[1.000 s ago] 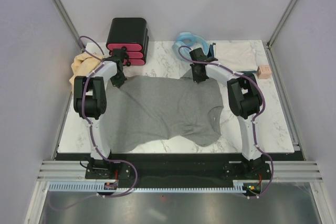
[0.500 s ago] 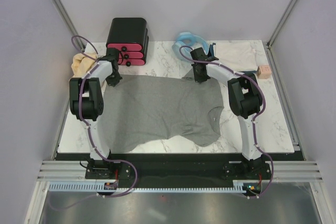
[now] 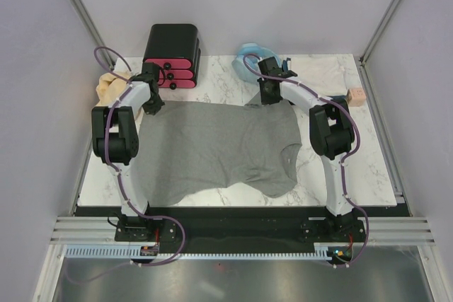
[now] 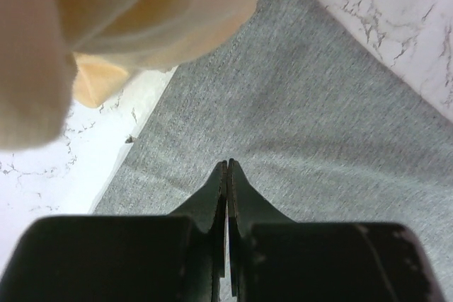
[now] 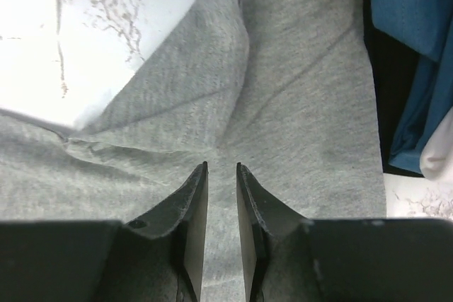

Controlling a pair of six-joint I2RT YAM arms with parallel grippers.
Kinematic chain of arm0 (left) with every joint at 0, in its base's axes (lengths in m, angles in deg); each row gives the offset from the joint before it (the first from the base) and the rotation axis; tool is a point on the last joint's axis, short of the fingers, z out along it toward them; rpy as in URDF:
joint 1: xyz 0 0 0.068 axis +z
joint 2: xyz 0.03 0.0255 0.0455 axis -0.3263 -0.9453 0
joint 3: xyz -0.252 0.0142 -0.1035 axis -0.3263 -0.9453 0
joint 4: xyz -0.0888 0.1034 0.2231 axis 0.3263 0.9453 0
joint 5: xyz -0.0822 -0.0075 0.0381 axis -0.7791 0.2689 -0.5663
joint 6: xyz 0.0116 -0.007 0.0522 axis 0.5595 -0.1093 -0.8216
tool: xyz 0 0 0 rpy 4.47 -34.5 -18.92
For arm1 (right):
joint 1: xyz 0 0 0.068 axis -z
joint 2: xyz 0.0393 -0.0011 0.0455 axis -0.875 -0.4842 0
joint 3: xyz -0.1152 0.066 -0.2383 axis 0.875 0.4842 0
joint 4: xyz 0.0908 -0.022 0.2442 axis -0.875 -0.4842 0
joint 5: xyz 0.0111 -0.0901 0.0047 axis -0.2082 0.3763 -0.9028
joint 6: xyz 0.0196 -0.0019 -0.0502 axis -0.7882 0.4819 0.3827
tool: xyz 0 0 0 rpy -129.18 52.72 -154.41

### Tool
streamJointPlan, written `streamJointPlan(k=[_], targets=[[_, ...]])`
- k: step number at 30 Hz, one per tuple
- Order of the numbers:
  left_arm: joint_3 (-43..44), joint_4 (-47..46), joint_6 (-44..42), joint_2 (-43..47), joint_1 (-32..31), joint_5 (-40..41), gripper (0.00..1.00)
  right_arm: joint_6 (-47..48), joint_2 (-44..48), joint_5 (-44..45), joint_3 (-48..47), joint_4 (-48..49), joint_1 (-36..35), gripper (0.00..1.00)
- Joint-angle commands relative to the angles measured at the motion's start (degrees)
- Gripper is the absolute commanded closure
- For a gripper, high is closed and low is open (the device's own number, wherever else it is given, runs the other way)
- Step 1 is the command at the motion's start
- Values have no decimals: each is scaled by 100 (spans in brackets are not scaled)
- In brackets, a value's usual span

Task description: Fold and stack the t-shirts

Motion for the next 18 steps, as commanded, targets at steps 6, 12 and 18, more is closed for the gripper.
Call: streamJointPlan(k=[6, 12, 18], targets=[[-145, -47, -156, 264, 18, -44, 98, -41, -337, -387, -592, -59, -8, 69], [-128, -56, -182, 203, 18, -52, 98, 3, -328, -615, -671, 64, -17, 69], [-145, -56, -200, 194, 18, -79, 98, -85, 286, -387, -329, 284, -17, 42]])
